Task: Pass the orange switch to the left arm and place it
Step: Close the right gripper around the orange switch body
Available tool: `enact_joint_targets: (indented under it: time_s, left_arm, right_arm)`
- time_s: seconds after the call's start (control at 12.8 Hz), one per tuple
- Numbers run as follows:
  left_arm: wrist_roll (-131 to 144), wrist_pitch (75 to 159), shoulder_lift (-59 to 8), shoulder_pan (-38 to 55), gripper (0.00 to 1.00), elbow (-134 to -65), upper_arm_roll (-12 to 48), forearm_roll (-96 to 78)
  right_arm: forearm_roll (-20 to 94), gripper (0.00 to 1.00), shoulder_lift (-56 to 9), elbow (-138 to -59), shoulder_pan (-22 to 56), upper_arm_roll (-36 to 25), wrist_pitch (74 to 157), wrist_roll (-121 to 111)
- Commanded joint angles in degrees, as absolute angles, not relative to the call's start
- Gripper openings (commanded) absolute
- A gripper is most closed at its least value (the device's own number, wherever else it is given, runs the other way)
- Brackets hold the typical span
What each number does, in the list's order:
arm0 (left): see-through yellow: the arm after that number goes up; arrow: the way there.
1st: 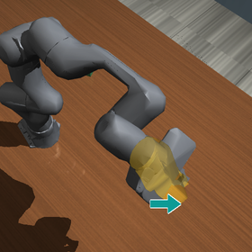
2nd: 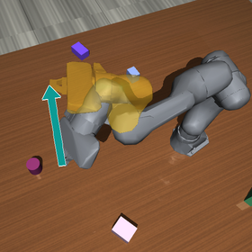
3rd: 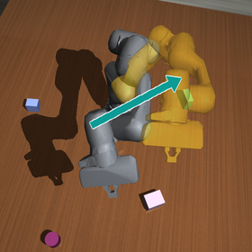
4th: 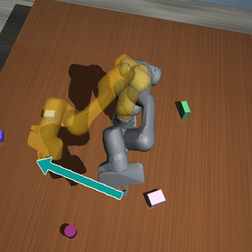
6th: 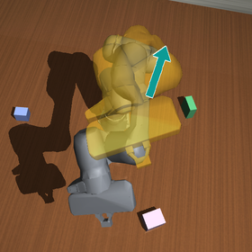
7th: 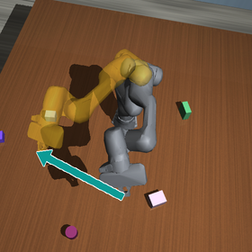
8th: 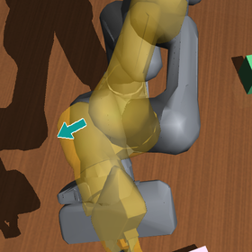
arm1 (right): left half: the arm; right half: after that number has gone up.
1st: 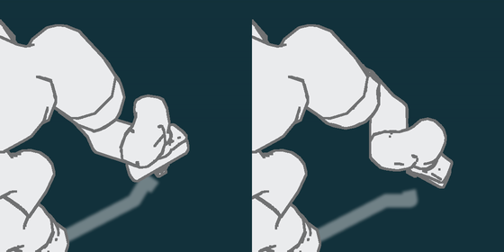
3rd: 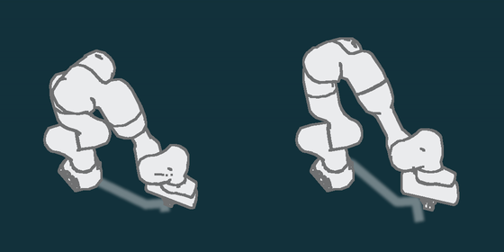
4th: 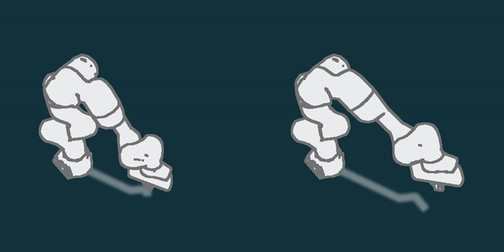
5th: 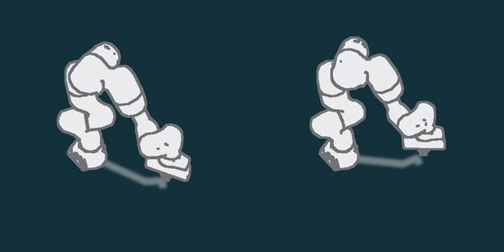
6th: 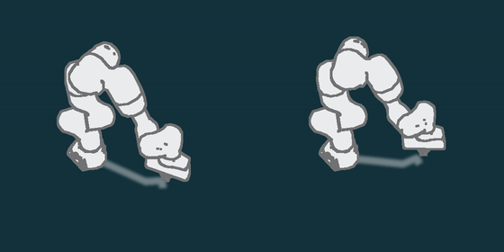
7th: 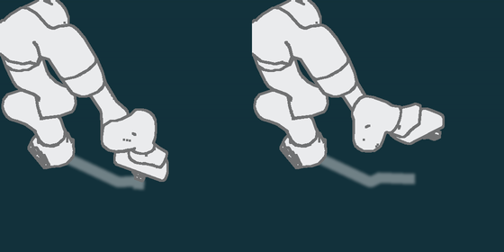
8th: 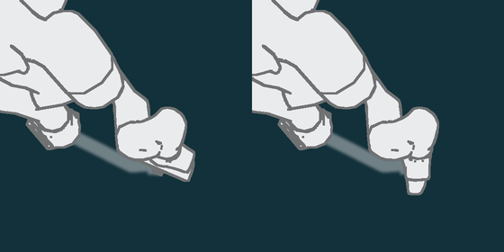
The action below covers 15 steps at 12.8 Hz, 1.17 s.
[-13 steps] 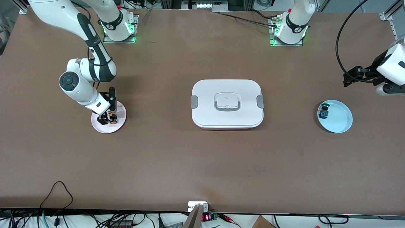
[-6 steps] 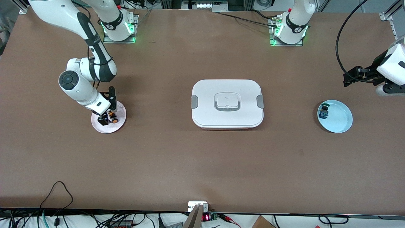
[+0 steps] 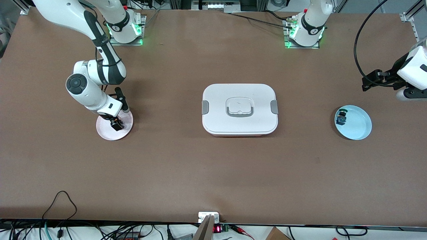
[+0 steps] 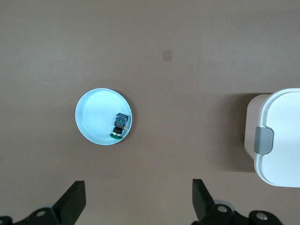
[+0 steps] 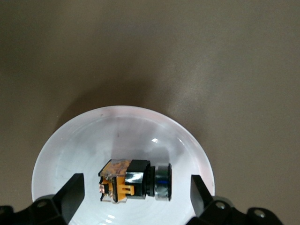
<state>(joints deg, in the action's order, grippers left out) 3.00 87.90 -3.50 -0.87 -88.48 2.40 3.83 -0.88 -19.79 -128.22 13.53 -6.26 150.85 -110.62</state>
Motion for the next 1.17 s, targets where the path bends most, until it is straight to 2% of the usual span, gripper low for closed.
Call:
enact_joint_targets:
  time_s: [0.0,0.86,1.09]
  left_arm:
    - [3.1,87.2,-4.2,-1.2,1.00,-86.9,2.5,2.6]
    - [3.1,87.0,-4.2,-1.2,1.00,-86.8,2.5,2.6]
    - [3.1,87.0,-4.2,-1.1,1.00,-86.8,2.5,2.6]
  right_arm:
    - [-0.5,1.00,-19.1,-129.0,12.5,-6.1,152.7,-117.3]
    - [5.1,1.00,-21.0,-129.0,10.6,-5.1,153.2,-119.4]
    - [14.2,1.00,-22.3,-128.8,10.6,-5.0,153.2,-127.3]
